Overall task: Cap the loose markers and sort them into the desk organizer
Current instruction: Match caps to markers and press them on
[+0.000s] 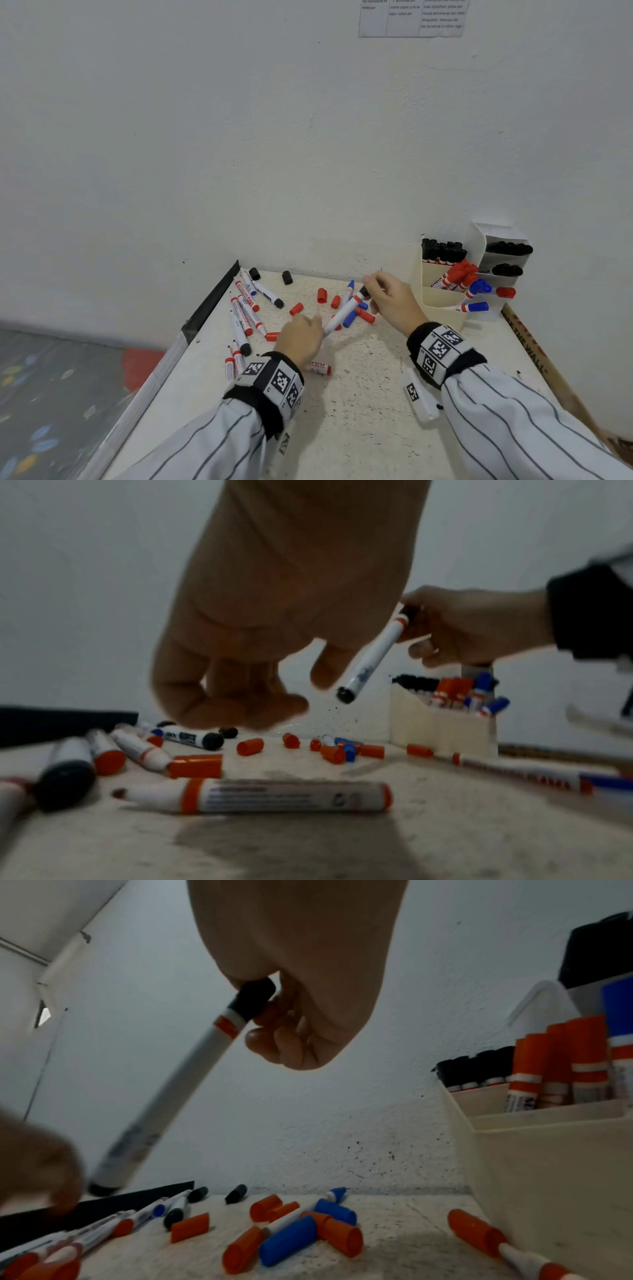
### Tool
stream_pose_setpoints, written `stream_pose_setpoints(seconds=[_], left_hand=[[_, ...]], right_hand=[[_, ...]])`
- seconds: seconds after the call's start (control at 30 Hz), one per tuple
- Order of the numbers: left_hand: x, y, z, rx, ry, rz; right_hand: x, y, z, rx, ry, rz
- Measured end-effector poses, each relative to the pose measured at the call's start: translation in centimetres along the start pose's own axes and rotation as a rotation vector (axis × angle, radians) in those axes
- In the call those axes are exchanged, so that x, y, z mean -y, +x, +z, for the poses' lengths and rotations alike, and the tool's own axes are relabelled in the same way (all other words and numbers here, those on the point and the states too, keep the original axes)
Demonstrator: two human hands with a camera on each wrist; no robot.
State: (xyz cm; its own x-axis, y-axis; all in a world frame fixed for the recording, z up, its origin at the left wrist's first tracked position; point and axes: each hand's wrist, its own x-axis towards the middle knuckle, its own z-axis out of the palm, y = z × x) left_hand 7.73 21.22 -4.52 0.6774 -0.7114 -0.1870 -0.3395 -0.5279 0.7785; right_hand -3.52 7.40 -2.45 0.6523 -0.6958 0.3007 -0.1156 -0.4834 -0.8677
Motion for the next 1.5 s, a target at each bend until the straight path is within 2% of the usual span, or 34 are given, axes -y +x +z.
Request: stream_pose_setpoints(seconds=[0.03,0.1,0.23,0.33,0.43,0.57,0.77,0.93,1.07,1.2,1.37,1.5], left_hand=[[0.8,0.3,0.0,-0.029,0.059,-0.065],[1.7,0.1,-0.1,0.058,0.228,-0.156],[2.3,-0.2,0.3,0.198,0.449,-0.113],[2.7,0.6,1.6,0.165,0.574,-0.035],[2.0,1.0,2.5,0.164,0.613,-0.014],[0.9,2.0,3.3,0.107,0.558,0.083],[0.1,4.2,4.5,-0.004,0.387,0.258],[-0.4,6.3,4.7,-0.052,0.324,0.345],[-0.1,7.5,5.5,-0.067,0.266,0.375],[0.5,8.4,6.4,-0.081,0.235,0.375],[0.9,8.7,6.8,-0.097,0.194,0.397],[1.0,8.6,7.0,-0.115,0.171,0.412]], right_hand=[[-0.1,0.3,-0.5,-0.05,0.009,0.004],[-0.3,0.7,-1.4,-0.125,0.052,0.014],[-0.6,1.2,-3.4,-0.189,0.042,-0.002],[-0.5,2.1,-5.6,-0.273,-0.012,-0.025],[-0.7,3.9,-8.5,-0.374,-0.118,-0.027],[-0.8,6.0,-12.3,-0.502,-0.253,-0.016],[-0.6,7.8,-14.9,-0.53,-0.35,0.029],[-0.2,9.2,-15.0,-0.54,-0.262,-0.03],[-0.1,10.2,-14.4,-0.442,-0.284,-0.039],[0.0,10.9,-14.8,-0.366,-0.478,-0.009],[-0.5,11.0,-16.0,-0.477,-0.447,0.027],[-0.2,11.3,-15.6,-0.432,-0.495,0.04]])
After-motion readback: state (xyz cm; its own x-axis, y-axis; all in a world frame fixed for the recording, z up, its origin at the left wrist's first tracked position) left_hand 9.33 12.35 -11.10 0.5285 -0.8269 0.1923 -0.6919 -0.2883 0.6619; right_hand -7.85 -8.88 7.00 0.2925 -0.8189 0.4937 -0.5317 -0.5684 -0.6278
